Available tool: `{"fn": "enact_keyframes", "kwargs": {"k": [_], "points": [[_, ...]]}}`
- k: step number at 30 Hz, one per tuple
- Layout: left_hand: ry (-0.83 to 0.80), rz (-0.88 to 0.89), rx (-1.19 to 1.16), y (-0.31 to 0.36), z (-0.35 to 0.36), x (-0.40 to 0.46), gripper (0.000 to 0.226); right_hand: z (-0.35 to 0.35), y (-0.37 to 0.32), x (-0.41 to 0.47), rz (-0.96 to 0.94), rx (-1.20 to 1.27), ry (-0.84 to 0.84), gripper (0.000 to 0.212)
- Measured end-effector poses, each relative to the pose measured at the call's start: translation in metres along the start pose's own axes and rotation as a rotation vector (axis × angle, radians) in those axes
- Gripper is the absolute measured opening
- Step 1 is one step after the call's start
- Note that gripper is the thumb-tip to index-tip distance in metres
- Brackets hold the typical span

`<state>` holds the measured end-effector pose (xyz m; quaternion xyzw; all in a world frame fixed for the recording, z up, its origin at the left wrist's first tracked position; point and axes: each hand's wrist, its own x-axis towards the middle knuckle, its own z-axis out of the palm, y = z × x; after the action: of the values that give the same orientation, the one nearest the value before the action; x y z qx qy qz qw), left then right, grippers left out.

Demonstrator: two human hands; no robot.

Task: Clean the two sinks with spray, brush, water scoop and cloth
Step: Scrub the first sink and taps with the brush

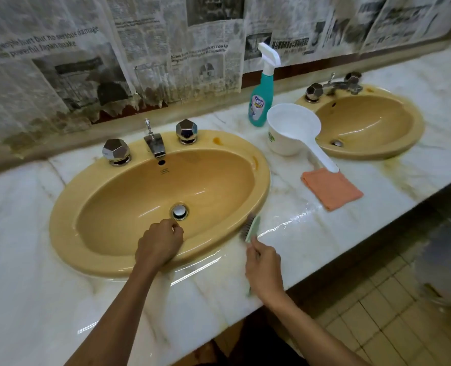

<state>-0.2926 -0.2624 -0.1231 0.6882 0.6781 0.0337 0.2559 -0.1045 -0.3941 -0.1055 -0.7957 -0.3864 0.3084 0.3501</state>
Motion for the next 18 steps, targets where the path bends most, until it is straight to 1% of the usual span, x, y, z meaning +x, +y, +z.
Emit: {"fn": "enact_keyframes", "kwargs": {"k": [1, 3, 6, 8, 10, 13, 14, 16, 18], "points": [[-0.005, 0.002, -0.001, 0.000, 0.000, 0.000, 0.026, 0.001, -0.001, 0.001, 0.052, 0.078, -0.026, 0.028], [-0.010, 0.003, -0.002, 0.000, 0.000, 0.001, 0.027, -0.007, -0.003, 0.024, 0.131, 0.159, -0.007, 0.032], [-0.007, 0.013, -0.005, -0.001, 0.001, -0.001, 0.026, -0.026, -0.015, 0.060, 0.178, 0.144, 0.089, 0.036], [0.000, 0.021, -0.007, -0.001, 0.001, -0.002, 0.026, -0.026, -0.018, 0.060, 0.175, 0.097, 0.128, 0.039], [0.003, 0.031, -0.001, -0.001, 0.002, -0.001, 0.026, -0.016, -0.015, 0.034, 0.129, 0.045, 0.078, 0.041], [-0.016, 0.017, -0.029, -0.003, 0.003, 0.000, 0.023, -0.003, -0.006, -0.006, 0.071, 0.038, -0.119, 0.041], [-0.025, 0.017, -0.039, -0.002, 0.002, 0.002, 0.022, -0.005, -0.006, -0.004, 0.071, 0.043, -0.136, 0.041], [-0.048, 0.007, -0.067, -0.001, 0.001, 0.003, 0.018, -0.018, -0.009, 0.023, 0.086, 0.050, -0.072, 0.042], [-0.073, -0.008, -0.091, 0.000, -0.001, 0.004, 0.016, -0.035, -0.015, 0.062, 0.137, 0.078, 0.030, 0.039]]}}
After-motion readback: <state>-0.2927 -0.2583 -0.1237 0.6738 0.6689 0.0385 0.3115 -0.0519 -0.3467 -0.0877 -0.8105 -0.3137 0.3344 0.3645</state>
